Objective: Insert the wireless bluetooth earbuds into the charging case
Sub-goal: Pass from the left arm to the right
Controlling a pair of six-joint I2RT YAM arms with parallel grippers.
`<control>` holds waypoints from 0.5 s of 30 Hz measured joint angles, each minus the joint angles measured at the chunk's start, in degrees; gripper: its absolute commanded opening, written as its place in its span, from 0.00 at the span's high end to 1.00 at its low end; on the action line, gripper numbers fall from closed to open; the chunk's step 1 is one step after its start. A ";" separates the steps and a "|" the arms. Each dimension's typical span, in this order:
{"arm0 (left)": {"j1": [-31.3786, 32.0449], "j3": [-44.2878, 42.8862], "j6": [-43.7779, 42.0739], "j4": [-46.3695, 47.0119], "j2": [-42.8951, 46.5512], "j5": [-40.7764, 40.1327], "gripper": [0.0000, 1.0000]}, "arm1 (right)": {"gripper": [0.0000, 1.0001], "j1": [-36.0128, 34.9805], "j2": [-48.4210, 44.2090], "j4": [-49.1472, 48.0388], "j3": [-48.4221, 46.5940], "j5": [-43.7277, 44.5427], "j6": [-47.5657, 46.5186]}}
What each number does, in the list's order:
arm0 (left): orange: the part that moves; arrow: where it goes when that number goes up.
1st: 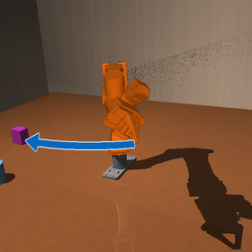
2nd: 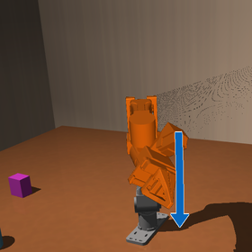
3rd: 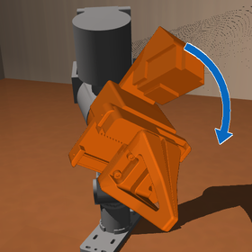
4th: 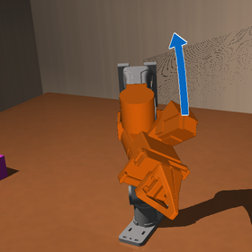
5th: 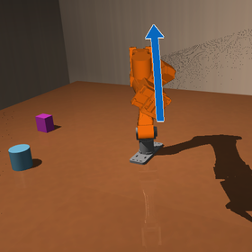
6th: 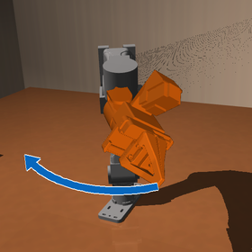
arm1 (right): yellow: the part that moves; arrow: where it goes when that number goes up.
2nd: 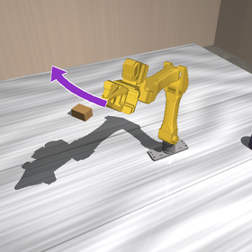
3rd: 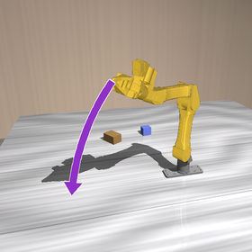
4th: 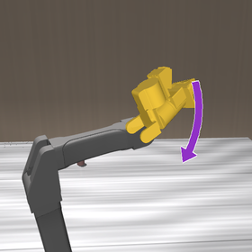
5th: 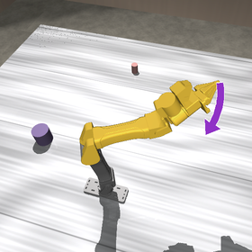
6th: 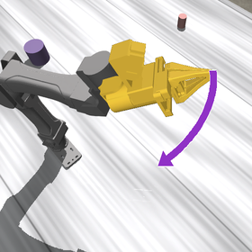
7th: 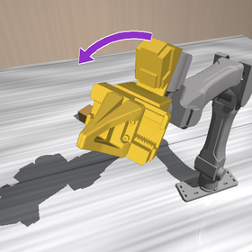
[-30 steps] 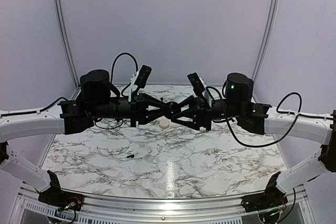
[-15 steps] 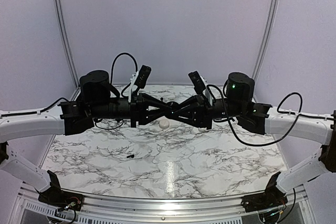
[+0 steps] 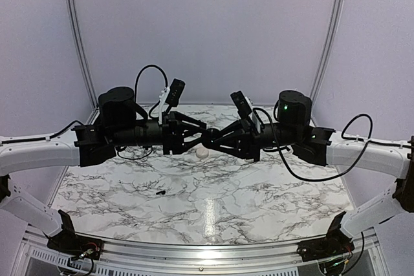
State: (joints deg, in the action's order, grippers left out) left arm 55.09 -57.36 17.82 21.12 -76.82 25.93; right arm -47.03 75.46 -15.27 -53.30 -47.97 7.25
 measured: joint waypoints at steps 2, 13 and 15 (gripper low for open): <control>0.00 0.00 -0.09 -0.20 -0.04 -0.81 0.47 | 1.00 -0.07 0.00 0.31 0.00 0.13 -0.28; 0.26 -2.64 -1.44 -3.93 -0.81 -8.17 0.48 | 1.00 -0.68 0.00 2.95 0.00 2.01 -1.77; 0.02 -3.80 -1.62 -5.03 -1.29 -10.12 0.48 | 1.00 -1.03 0.00 2.99 0.00 2.01 -1.95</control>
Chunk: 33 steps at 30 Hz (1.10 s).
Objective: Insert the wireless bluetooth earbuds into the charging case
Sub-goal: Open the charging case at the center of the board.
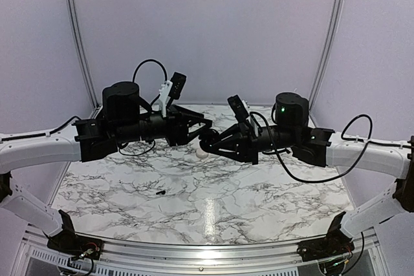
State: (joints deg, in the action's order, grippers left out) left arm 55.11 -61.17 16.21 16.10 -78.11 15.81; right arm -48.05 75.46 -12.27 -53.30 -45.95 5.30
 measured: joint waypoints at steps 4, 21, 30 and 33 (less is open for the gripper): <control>-1.05 -2.19 -0.33 -2.97 -1.05 -3.63 0.47 | 1.00 -0.33 -0.44 -0.07 0.42 0.00 -0.20; -2.64 -2.84 -8.87 -9.66 2.10 9.60 0.48 | 1.00 1.31 -1.05 0.85 3.19 0.24 0.42; -1.44 -2.91 -10.45 -11.80 0.26 12.37 0.51 | 1.00 0.92 0.28 3.39 1.33 0.22 -0.48; -1.14 -3.61 -10.40 -12.35 -1.09 12.22 0.55 | 1.00 0.66 0.55 3.52 0.52 0.24 -0.90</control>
State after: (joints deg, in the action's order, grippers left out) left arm 53.98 -64.77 5.80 3.75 -79.20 28.03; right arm -47.40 76.01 -8.75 -52.77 -45.71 4.40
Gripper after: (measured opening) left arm 0.489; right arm 0.213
